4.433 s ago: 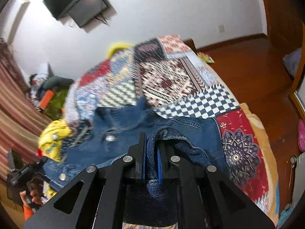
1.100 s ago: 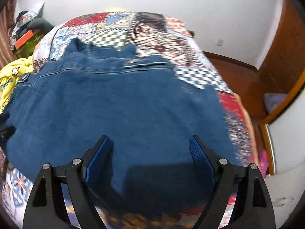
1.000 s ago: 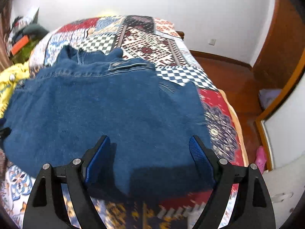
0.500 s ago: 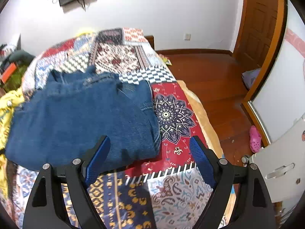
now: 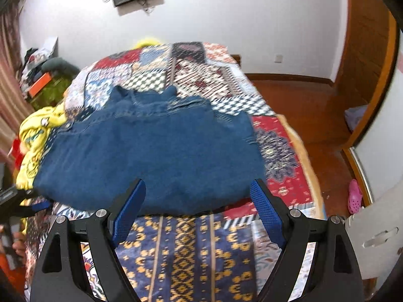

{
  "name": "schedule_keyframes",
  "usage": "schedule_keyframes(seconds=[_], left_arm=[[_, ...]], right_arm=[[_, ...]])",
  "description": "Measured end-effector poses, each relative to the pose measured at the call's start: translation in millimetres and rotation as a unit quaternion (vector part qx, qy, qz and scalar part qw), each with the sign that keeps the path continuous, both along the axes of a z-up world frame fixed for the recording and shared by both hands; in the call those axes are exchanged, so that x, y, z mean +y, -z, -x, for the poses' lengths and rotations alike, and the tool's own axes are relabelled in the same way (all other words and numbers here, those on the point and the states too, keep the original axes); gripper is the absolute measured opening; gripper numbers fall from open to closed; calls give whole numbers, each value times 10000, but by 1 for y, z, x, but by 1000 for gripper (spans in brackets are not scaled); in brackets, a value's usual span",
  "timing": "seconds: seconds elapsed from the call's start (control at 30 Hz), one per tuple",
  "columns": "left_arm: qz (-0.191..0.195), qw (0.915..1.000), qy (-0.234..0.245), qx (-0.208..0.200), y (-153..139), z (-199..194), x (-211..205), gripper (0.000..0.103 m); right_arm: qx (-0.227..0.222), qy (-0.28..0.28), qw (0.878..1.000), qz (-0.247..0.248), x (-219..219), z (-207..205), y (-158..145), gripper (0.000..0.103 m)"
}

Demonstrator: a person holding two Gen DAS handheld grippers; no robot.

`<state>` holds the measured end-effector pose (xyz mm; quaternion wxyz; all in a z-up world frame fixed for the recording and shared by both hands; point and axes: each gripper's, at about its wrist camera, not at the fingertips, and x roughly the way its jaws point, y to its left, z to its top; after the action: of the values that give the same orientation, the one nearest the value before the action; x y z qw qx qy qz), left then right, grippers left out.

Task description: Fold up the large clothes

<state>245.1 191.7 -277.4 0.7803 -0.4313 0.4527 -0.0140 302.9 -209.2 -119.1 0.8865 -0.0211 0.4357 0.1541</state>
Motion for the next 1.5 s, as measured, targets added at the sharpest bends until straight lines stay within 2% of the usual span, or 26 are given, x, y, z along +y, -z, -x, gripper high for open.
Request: schedule_keyframes(seconds=[0.1, 0.17, 0.23, 0.37, 0.43, 0.47, 0.53, 0.6, 0.7, 0.77, 0.87, 1.03, 1.17, 1.33, 1.4, 1.5], left_arm=[[230, 9992, -265, -213, 9, -7, 6, 93], [173, 9979, -510, -361, 9, -12, 10, 92], [-78, 9967, -709, -376, 8, -18, 13, 85], [57, 9945, -942, -461, 9, -29, 18, 72], [-79, 9926, -1086, -530, 0, -28, 17, 60], [-335, 9908, -1193, -534, -9, -25, 15, 45], [-757, 9880, -1194, -618, -25, -21, 10, 23], [-1112, 9852, -1044, -787, -41, -26, 8, 16], [-1535, 9791, -775, -1087, -73, -30, 2, 13], [-1798, 9721, -638, -1366, -100, -33, -2, 12], [-1949, 9644, -629, -1671, -129, -37, -4, 11], [-2096, 9517, -832, -2083, -166, -19, 12, 10], [-2386, 9436, -951, -2088, -175, -5, 21, 10], [-2759, 9394, -835, -1855, -163, -5, 24, 10], [-2831, 9402, -730, -1747, -155, -9, 23, 10], [-3033, 9362, -597, -1673, -153, -14, 12, 9]], right_arm=[[132, -129, 9998, 45, 11, 1, 9, 83], [239, -206, 9994, 125, 19, -1, 17, 83], [289, -251, 9990, 208, 24, 2, 21, 83], [315, -426, 9979, 383, 37, 7, 24, 83], [289, -516, 9971, 480, 42, 11, 23, 83], [265, -547, 9967, 548, 44, 12, 23, 83], [217, -608, 9956, 677, 48, 15, 22, 83], [170, -706, 9945, 749, 52, 18, 19, 83], [123, -869, 9929, 799, 59, 19, 14, 83], [74, -1012, 9914, 824, 68, 19, 10, 83], [19, -1205, 9896, 784, 85, 16, 4, 83], [95, -1600, 9859, 480, 126, 9, 5, 83], [383, -1984, 9789, 317, 174, 1, 21, 83], [728, -2327, 9688, 439, 221, -4, 52, 83], [1039, -2378, 9651, 348, 225, -6, 63, 83], [1386, -2293, 9634, 117, 220, -12, 74, 83]])
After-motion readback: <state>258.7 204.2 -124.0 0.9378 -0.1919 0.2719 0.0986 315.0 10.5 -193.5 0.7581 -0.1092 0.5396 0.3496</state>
